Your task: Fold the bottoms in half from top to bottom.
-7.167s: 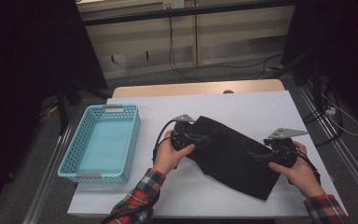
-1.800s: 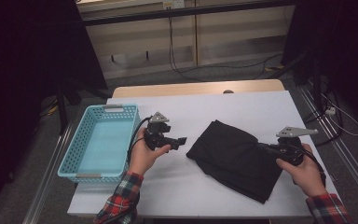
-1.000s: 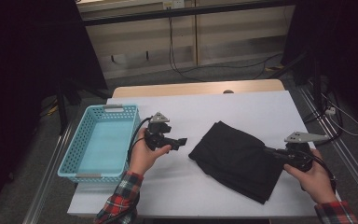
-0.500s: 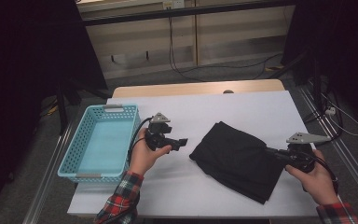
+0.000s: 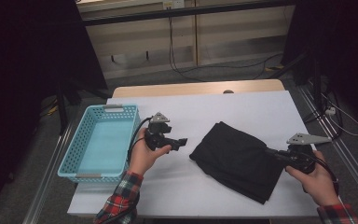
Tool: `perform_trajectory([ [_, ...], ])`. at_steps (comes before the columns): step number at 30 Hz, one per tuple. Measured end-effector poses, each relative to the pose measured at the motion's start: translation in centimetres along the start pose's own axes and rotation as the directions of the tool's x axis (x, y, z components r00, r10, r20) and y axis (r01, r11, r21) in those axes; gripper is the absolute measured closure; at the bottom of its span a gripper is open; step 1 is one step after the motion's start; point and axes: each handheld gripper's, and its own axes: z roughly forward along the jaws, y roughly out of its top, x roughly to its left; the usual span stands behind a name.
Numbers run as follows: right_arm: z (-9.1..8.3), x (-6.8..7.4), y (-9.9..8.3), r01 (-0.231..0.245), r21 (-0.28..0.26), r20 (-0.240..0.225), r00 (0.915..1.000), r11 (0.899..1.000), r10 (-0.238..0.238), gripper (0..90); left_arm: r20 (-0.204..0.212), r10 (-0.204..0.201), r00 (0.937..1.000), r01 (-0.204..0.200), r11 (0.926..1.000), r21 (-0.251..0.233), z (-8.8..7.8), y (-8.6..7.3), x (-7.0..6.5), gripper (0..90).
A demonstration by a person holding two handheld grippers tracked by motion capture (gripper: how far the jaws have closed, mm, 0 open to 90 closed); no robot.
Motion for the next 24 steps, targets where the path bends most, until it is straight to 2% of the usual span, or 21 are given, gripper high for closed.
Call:
perform_trajectory([
  [24,-2.1,-0.2,-1.2,-0.02,-0.014,0.009,0.9998,1.0,0.02,89.6,0.011,0.003,0.9999,-0.003,0.9999,0.01,0.4,-0.1,-0.4,13.4],
])
